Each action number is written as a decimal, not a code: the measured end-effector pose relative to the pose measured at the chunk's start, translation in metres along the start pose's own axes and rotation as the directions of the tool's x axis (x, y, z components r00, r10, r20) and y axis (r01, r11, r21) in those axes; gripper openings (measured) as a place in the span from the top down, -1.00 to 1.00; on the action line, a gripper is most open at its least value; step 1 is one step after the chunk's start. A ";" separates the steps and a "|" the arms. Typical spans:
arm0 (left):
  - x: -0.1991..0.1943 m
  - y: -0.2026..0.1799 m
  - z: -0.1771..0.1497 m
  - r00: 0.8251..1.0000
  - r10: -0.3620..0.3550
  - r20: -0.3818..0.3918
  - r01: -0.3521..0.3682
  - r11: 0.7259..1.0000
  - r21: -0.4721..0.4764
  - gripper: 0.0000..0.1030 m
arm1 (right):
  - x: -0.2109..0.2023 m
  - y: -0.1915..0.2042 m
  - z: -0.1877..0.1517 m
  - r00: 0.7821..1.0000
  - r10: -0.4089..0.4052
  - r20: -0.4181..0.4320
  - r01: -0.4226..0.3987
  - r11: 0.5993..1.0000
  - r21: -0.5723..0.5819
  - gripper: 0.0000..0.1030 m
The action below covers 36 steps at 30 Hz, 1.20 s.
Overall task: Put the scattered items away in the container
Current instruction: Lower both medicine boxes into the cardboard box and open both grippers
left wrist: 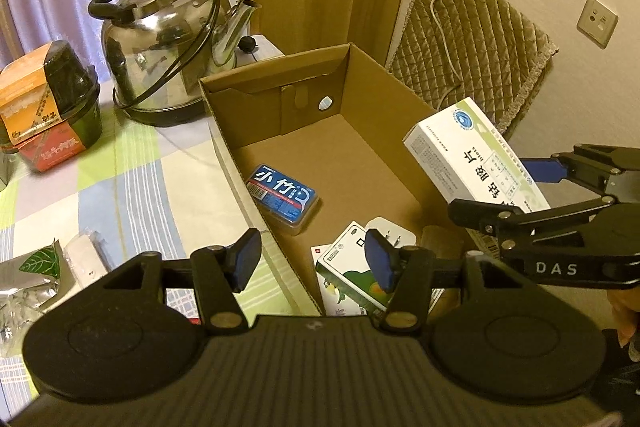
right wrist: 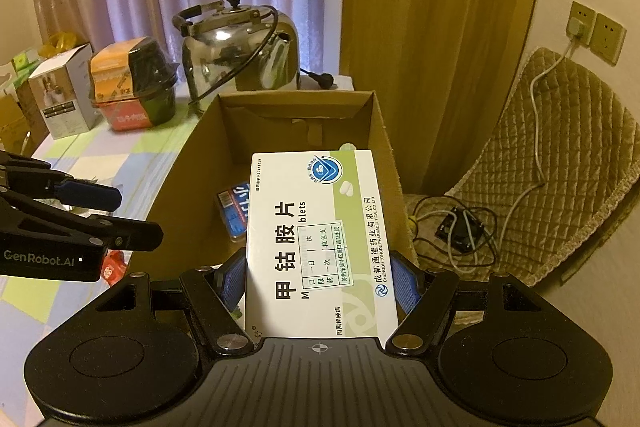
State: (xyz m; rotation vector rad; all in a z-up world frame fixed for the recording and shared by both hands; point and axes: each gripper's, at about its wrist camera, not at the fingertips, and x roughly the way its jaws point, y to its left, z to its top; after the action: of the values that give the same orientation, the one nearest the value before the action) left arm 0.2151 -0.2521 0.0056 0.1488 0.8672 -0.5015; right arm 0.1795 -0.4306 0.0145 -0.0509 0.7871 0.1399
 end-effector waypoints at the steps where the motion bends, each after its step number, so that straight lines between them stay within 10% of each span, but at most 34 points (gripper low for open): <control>1: -0.001 0.001 -0.001 1.000 0.002 0.000 -0.002 1.000 0.000 -0.02 | 0.001 0.001 0.000 1.000 0.000 -0.001 0.000 1.000 -0.001 -0.43; 36: -0.011 0.029 -0.010 1.000 0.024 0.009 -0.023 0.998 -0.061 -0.07 | 0.036 0.022 0.004 0.999 0.020 -0.042 -0.022 0.999 -0.041 -0.43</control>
State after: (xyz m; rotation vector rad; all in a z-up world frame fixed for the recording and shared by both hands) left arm 0.2157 -0.2194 0.0055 0.1008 0.8691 -0.4532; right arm 0.2042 -0.4047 -0.0078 -0.0853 0.8259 0.1755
